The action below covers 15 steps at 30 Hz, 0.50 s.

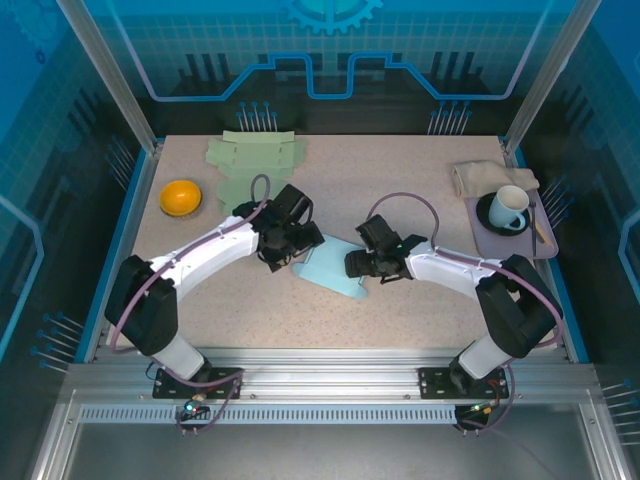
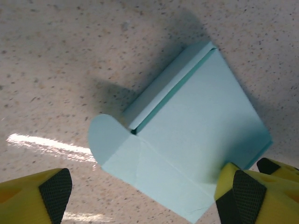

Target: Fold the paper box

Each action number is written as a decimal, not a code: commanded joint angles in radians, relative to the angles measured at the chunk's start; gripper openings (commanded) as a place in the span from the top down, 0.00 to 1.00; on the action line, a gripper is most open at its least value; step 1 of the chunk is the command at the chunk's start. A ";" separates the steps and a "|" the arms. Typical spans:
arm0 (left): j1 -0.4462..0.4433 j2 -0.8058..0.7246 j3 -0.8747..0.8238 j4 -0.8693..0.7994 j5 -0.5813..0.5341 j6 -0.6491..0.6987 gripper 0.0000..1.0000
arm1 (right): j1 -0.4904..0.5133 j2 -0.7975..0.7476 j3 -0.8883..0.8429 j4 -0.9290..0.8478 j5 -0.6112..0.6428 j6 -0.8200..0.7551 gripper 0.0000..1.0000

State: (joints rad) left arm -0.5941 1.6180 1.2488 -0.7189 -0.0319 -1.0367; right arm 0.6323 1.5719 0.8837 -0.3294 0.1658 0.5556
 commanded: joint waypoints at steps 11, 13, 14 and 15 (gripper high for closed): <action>0.053 0.201 0.036 0.157 0.159 0.043 0.06 | -0.069 0.040 0.040 -0.054 -0.101 -0.200 0.24; 0.048 0.204 0.038 0.161 0.165 0.044 0.06 | -0.075 0.042 0.038 -0.047 -0.114 -0.209 0.24; 0.046 0.207 0.037 0.158 0.170 0.045 0.05 | -0.078 0.042 0.037 -0.044 -0.122 -0.213 0.24; 0.042 0.209 0.040 0.154 0.171 0.047 0.05 | -0.081 0.043 0.035 -0.042 -0.128 -0.216 0.24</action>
State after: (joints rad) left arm -0.5419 1.8263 1.2942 -0.5758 0.1009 -0.9947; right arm 0.5694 1.5936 0.9108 -0.3386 0.0708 0.3855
